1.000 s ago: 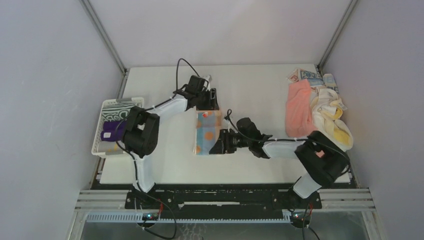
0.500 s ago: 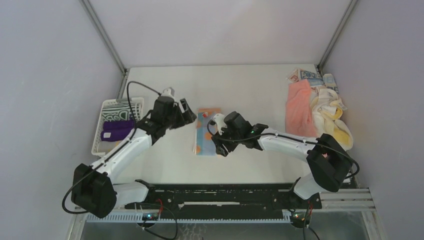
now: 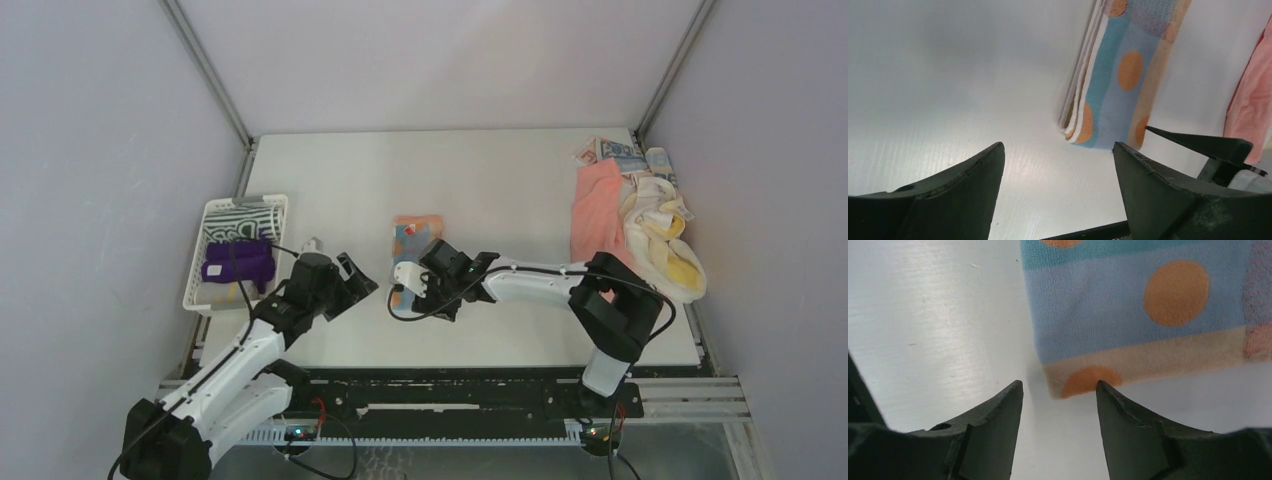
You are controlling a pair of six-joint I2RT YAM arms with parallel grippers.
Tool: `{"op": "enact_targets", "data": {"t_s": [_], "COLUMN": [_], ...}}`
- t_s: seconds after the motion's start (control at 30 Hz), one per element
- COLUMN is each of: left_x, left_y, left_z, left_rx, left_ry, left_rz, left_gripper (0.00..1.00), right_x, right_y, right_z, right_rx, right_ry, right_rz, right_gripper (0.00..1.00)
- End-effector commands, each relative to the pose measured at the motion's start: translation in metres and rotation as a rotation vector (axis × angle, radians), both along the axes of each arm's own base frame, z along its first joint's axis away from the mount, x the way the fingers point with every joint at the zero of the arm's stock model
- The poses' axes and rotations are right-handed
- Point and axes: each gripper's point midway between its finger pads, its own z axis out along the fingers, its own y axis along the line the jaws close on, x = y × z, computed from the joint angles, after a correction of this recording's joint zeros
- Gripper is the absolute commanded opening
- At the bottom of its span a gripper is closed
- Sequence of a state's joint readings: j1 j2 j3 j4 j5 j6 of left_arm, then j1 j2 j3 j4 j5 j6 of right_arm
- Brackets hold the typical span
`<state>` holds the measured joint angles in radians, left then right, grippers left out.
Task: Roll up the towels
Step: Roll the towel at the center of the board.
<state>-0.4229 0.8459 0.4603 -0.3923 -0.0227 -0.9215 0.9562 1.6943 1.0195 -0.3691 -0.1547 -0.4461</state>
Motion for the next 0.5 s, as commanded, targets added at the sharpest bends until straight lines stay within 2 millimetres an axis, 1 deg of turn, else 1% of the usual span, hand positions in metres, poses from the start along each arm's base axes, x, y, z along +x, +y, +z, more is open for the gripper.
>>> {"op": "enact_targets", "data": {"t_s": [0.0,0.1,0.17,0.23,0.3,0.33,0.37,0.47], "left_x": [-0.005,-0.005,-0.005,-0.004,-0.003,-0.002,-0.002,0.001], "left_y": [0.001,-0.001,-0.003,-0.006,-0.004,-0.002,0.000,0.005], "left_z": [-0.006,-0.008,-0.011,-0.014,-0.018,-0.020,-0.021,-0.024], "left_rx": [-0.055,-0.065,-0.072,-0.095,-0.115,-0.118,-0.118,-0.129], "left_ry": [0.007,0.017,0.029,0.043,0.064,0.073,0.082,0.099], "left_rz": [0.049,0.051,0.050,0.052,0.070,0.080,0.087,0.110], "left_gripper": [0.85,0.86,0.86,0.87,0.87,0.87,0.87,0.88], "right_x": [0.014,0.013,0.011,0.008,0.004,0.002,-0.001,-0.010], "right_y": [0.019,0.021,0.019,0.017,0.017,0.019,0.023,0.044], "right_z": [0.004,-0.003,-0.010,-0.018,-0.024,-0.026,-0.026,-0.022], "right_rx": [-0.017,-0.035,-0.067,-0.099,-0.113,-0.108,-0.096,-0.040], "right_ry": [-0.117,-0.117,-0.113,-0.093,-0.065,-0.048,-0.024,0.030], "right_rz": [0.121,0.140,0.143,0.140,0.120,0.110,0.099,0.053], "right_gripper": [0.55,0.53,0.49,0.42,0.29,0.25,0.22,0.19]}}
